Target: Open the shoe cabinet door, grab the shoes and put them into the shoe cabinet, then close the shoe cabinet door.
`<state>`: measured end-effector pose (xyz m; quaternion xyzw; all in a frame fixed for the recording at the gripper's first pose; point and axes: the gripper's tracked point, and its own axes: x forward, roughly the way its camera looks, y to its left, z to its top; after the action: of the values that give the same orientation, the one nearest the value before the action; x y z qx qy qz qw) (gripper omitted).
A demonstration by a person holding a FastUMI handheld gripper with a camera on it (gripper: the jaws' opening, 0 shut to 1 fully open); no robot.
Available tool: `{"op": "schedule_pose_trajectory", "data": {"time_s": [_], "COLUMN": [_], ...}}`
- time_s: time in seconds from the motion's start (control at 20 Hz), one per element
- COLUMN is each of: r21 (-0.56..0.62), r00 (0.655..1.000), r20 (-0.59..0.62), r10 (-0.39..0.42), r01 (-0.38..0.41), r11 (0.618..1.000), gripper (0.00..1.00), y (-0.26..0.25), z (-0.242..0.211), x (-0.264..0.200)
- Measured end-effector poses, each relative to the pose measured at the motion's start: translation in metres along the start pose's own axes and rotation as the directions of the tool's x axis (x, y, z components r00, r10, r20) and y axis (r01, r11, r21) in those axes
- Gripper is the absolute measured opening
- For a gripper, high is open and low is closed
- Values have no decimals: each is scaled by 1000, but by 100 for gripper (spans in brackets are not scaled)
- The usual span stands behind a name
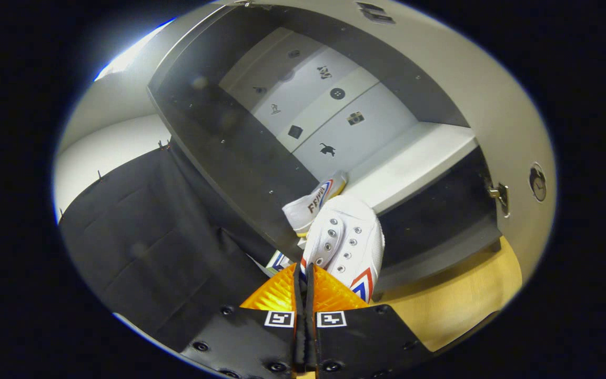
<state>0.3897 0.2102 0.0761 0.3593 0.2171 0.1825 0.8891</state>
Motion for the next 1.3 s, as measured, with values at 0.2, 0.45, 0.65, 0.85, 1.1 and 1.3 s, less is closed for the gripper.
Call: {"op": "schedule_pose_trajectory", "data": {"time_s": [0.2, 0.45, 0.65, 0.85, 1.1, 1.3], "r21": [-30, 28, 51, -5, -107, -185], "r00": [1000, 999, 995, 989, 976, 969], "r20": [-2, 33, 94, 149, 201, 213], "r10": [-3, 17, 43, -4, -84, -127], "r01": [3, -18, -48, 5, 107, 168], "r11": [1000, 999, 998, 1000, 988, 968], "gripper": [1, 2, 1, 1, 1, 1], "y": [7, 10, 18, 3, -23, -39], "z": [-4, 10, 41, 73, 111, 131], "x": [11, 4, 5, 24, 64, 98]}}
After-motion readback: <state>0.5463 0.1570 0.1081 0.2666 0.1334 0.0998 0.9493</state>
